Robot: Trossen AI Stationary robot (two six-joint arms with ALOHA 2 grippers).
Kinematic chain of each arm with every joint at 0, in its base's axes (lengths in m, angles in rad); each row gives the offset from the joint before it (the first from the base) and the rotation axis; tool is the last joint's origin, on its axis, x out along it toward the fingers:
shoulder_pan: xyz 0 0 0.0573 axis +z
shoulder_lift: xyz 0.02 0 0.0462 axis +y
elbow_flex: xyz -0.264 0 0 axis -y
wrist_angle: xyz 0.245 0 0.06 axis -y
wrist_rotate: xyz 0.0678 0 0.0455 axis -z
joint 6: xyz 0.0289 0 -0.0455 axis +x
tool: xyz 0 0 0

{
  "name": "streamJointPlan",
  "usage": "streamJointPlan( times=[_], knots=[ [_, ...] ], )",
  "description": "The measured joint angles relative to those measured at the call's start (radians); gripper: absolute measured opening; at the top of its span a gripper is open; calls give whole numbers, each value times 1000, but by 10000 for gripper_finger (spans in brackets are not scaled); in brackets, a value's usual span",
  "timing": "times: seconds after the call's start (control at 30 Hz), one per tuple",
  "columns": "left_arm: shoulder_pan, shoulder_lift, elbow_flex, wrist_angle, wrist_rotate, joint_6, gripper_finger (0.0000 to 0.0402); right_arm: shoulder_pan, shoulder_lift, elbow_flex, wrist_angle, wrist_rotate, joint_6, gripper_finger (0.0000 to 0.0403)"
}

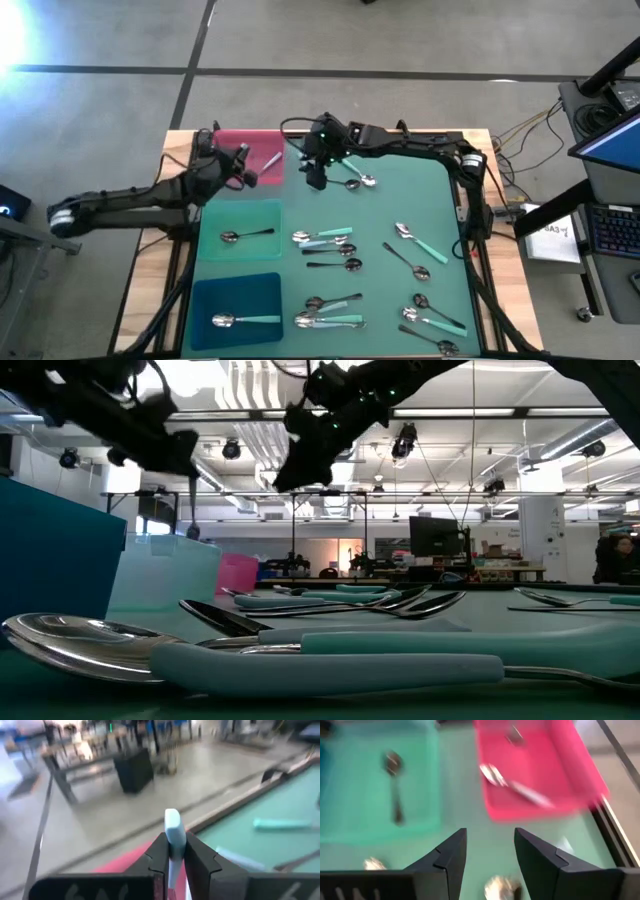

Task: Sort silverware by color (type)
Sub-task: Put the blue spoon into the pink bin

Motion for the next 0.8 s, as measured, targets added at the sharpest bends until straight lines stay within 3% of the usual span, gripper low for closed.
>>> streamJointPlan(
  times=[0.23, 0.37, 0.47, 0.67, 0.8],
  knots=[
    [211, 91, 0, -110, 188, -22, 20, -8, 1, 0, -241, 98, 16, 140],
    [244, 147, 0, -114, 280, -19, 20, -8, 1, 0, -322, 105, 43, 137],
    [244, 181, 2, -110, 293, -14, 23, -8, 1, 0, -378, 105, 59, 137],
    [244, 232, -5, -82, 299, -21, 90, -8, 1, 0, -453, 105, 87, 137],
    [244, 248, 34, -66, 405, -26, 121, -7, 1, 2, -518, 105, 114, 137]
  ],
)
